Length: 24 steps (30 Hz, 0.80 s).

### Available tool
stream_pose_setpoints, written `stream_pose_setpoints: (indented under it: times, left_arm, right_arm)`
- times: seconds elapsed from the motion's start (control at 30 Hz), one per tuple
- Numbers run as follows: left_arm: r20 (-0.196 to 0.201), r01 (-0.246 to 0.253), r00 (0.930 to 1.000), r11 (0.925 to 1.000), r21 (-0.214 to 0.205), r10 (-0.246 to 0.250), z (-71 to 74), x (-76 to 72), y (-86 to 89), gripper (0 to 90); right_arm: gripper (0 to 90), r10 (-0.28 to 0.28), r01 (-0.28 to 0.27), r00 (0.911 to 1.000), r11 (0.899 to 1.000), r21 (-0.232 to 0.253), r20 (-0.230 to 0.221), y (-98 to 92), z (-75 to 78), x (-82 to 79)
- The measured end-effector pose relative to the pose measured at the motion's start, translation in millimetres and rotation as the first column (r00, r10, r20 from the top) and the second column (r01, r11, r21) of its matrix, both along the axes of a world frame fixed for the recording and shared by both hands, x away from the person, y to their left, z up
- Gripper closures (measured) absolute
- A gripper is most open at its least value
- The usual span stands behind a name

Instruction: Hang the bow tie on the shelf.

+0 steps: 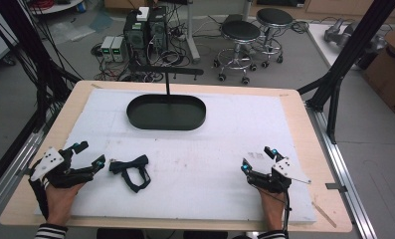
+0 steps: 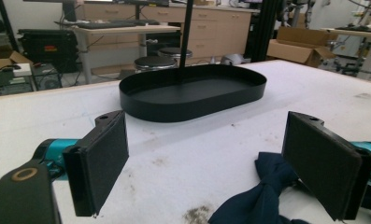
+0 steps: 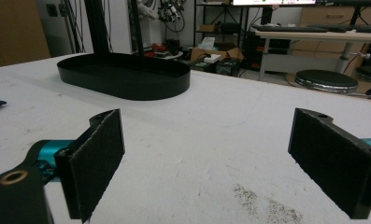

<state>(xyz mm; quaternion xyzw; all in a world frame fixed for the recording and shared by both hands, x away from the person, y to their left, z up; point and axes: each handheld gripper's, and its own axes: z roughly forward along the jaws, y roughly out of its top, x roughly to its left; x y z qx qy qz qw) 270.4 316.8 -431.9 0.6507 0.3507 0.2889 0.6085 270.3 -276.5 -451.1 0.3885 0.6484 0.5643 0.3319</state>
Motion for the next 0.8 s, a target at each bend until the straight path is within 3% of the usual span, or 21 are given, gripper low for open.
stream_pose_setpoints:
  times: [0.1,0.17,0.27,0.3,0.47,0.6,0.67,0.7,0.73,0.8]
  left_arm:
    - [-0.004,0.009,1.0000,1.0000,-0.002,-0.009,6.4,0.3,0.1,15.0]
    - [-0.031,0.032,0.9990,0.9995,-0.008,-0.032,10.8,1.0,0.1,15.6]
    - [-0.052,0.047,0.9976,0.9988,0.012,-0.046,13.3,1.7,-1.2,16.4]
    - [-0.075,0.069,0.9950,0.9969,0.038,-0.066,15.9,3.0,-3.1,16.3]
    - [-0.114,0.118,0.9877,0.9892,0.087,-0.108,21.2,5.8,-8.0,16.4]
    - [-0.134,0.157,0.9815,0.9750,0.157,-0.136,27.5,7.1,-15.4,18.8]
    - [-0.140,0.165,0.9798,0.9725,0.164,-0.143,28.4,7.3,-16.9,19.7]
    - [-0.157,0.185,0.9751,0.9654,0.184,-0.157,30.3,8.2,-19.4,19.8]
    - [-0.157,0.185,0.9751,0.9654,0.184,-0.157,30.3,8.2,-19.4,19.7]
    - [-0.177,0.203,0.9700,0.9561,0.212,-0.167,32.5,9.8,-22.0,19.8]
  right_arm:
    - [9.7,0.001,-0.001,1.0000,1.000,-0.004,0.004,-0.2,0.0,0.2]
    - [9.8,0.001,-0.001,1.0000,1.000,-0.004,0.004,-0.1,0.0,0.2]
    - [9.8,0.001,-0.001,1.0000,1.000,-0.004,0.005,0.0,-0.1,0.2]
    - [9.8,0.001,-0.001,1.0000,1.000,-0.003,0.003,-0.1,0.0,0.1]
    - [9.8,0.000,0.000,1.0000,1.000,-0.005,0.005,0.0,0.0,0.1]
    - [9.8,-0.001,0.001,1.0000,1.000,-0.004,0.006,-0.1,-0.1,0.0]
    - [9.8,-0.002,0.002,1.0000,1.000,-0.002,0.006,-0.1,-0.1,-0.1]
    - [9.8,-0.002,0.002,1.0000,1.000,0.000,0.005,0.0,0.0,-0.1]
    - [9.8,-0.002,0.002,1.0000,1.000,-0.001,0.006,-0.1,-0.1,-0.1]
    - [9.8,-0.002,0.002,1.0000,1.000,-0.001,0.006,-0.2,-0.1,-0.1]
